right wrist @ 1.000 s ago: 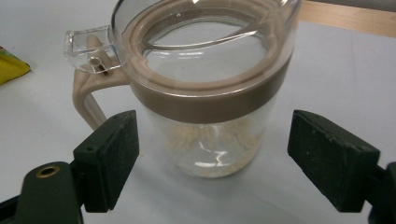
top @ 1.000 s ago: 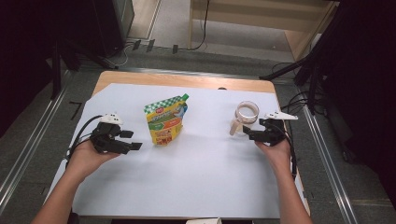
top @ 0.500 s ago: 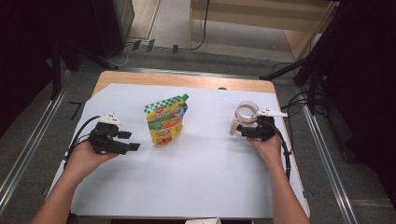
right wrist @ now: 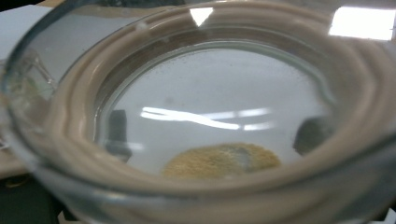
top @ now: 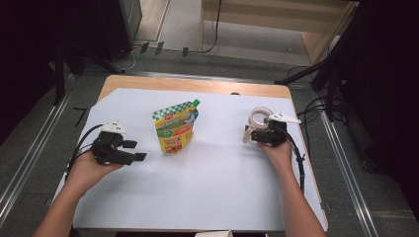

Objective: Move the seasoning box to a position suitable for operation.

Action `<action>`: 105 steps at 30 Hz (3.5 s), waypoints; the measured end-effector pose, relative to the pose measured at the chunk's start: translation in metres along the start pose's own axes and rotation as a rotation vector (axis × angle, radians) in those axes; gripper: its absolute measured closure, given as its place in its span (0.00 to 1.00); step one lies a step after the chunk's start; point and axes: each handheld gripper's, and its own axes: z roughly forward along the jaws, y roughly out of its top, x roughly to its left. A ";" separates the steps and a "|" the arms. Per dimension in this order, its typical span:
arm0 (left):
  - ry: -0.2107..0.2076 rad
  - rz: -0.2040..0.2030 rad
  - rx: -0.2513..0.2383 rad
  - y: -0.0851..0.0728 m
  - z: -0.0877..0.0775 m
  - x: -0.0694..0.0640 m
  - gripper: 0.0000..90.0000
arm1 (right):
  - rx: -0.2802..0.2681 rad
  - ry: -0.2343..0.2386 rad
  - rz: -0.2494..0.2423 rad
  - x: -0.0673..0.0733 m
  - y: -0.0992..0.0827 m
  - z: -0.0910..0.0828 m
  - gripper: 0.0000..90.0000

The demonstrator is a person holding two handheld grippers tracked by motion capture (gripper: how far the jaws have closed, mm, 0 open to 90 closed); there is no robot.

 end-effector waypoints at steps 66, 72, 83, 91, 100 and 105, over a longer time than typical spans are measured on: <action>-0.230 0.198 0.036 0.039 0.036 -0.072 0.42 | 0.066 0.245 -0.213 0.136 -0.010 -0.033 0.14; -0.228 0.193 0.028 0.038 0.035 -0.071 0.42 | 0.086 0.286 -0.230 0.154 -0.016 -0.023 0.14; -0.226 0.201 0.028 0.038 0.037 -0.072 0.42 | 0.089 0.317 -0.332 0.170 -0.027 -0.020 0.14; -0.231 0.206 0.029 0.038 0.038 -0.075 0.43 | 0.103 0.307 -0.323 0.171 -0.027 -0.021 0.13; -0.263 0.196 0.015 0.038 0.038 -0.075 0.50 | 0.159 0.314 -0.300 0.162 -0.027 -0.040 0.15; -0.254 0.200 0.015 0.039 0.038 -0.077 0.52 | 0.164 0.308 -0.276 0.154 -0.027 -0.056 0.16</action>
